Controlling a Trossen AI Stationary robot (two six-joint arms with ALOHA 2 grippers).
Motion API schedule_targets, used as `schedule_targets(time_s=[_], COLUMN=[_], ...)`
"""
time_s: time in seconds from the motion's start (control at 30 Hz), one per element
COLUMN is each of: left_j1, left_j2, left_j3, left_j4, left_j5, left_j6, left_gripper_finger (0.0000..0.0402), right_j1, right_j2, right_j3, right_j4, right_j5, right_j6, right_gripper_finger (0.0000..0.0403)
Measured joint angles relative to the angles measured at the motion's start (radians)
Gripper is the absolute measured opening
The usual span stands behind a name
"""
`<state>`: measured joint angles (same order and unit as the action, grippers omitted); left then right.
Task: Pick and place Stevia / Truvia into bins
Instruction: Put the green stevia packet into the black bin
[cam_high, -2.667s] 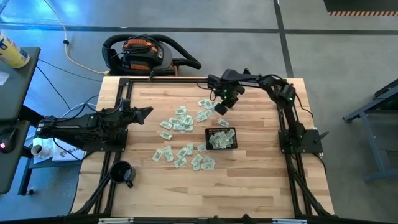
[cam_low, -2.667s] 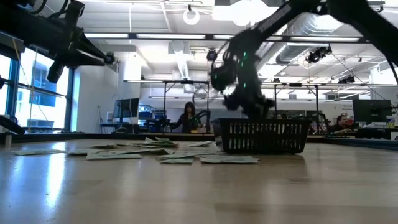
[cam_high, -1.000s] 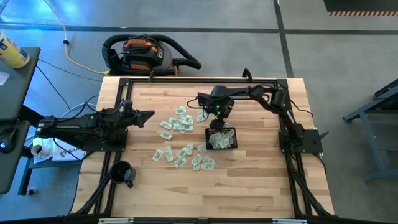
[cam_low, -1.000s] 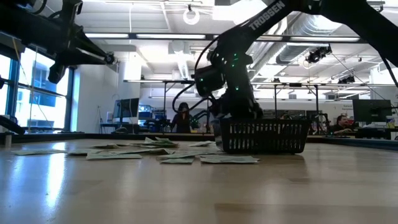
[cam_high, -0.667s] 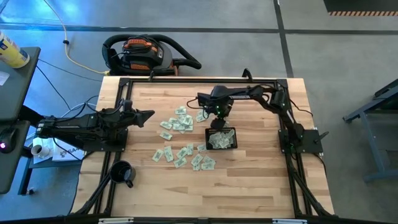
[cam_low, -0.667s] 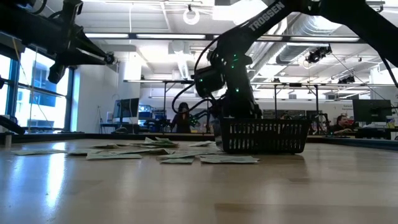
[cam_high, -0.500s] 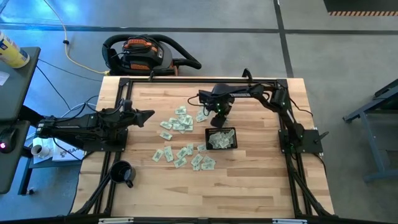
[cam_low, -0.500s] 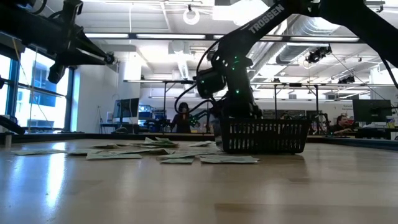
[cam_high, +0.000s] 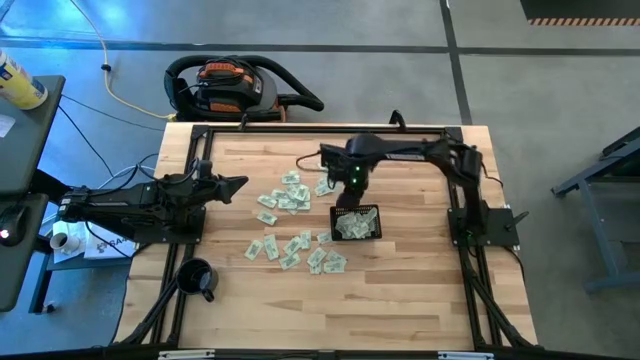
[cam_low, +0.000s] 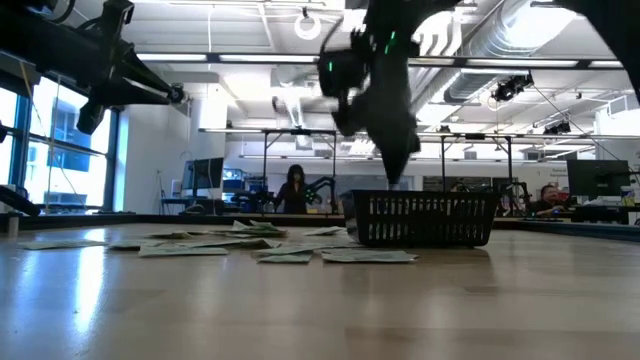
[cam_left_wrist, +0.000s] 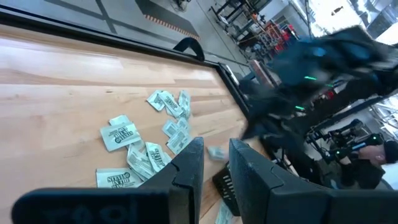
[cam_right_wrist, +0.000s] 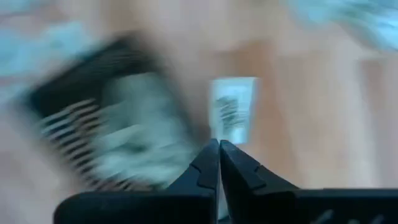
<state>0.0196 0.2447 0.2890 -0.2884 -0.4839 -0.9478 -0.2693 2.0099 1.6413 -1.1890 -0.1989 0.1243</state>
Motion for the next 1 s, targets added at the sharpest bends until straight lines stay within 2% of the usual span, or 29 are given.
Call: schedule_targets(time_s=[0.07,0.13,0.17,0.3,0.47,0.57,0.63,0.73,0.9,1.0], left_j1=[0.000,0.000,0.000,0.000,0.000,0.000,0.000,0.000,0.000,0.000], left_j2=[0.000,0.000,0.000,0.000,0.000,0.000,0.000,0.000,0.000,0.000], left_j3=[0.000,0.000,0.000,0.000,0.000,0.000,0.000,0.000,0.000,0.000], left_j4=[0.000,0.000,0.000,0.001,0.002,0.002,0.002,0.002,0.002,0.002], left_j5=[0.000,0.000,0.001,0.027,0.064,0.064,0.064,0.064,0.064,0.064], left_j6=[0.000,0.006,0.011,0.022,0.016,0.008,0.000,-0.001,-0.004,-0.004], left_gripper_finger=[0.0111,0.0111,0.0111,0.0111,0.0111,0.0111,0.0111,0.0111,0.0111,0.0111], right_j1=[0.046,0.085,0.103,0.139,0.086,0.017,-0.029,-0.067,-0.053,-0.036], right_j2=[-0.015,-0.009,0.002,0.006,-0.022,-0.018,-0.001,0.034,0.083,0.111], right_j3=[0.002,0.001,0.000,-0.001,0.002,0.002,0.000,-0.001,-0.001,-0.001], right_j4=[0.013,0.011,0.011,0.040,0.052,0.051,0.047,0.023,0.018,0.020], right_j5=[-0.071,-0.096,-0.081,0.118,0.162,0.153,0.097,0.075,0.070,0.081], right_j6=[-0.006,0.006,0.009,0.085,0.156,0.163,0.168,0.171,0.116,0.104], right_gripper_finger=[0.0010,0.0023,0.0029,0.0033,0.0005,0.0010,0.0037,0.0106,0.0229,0.0271])
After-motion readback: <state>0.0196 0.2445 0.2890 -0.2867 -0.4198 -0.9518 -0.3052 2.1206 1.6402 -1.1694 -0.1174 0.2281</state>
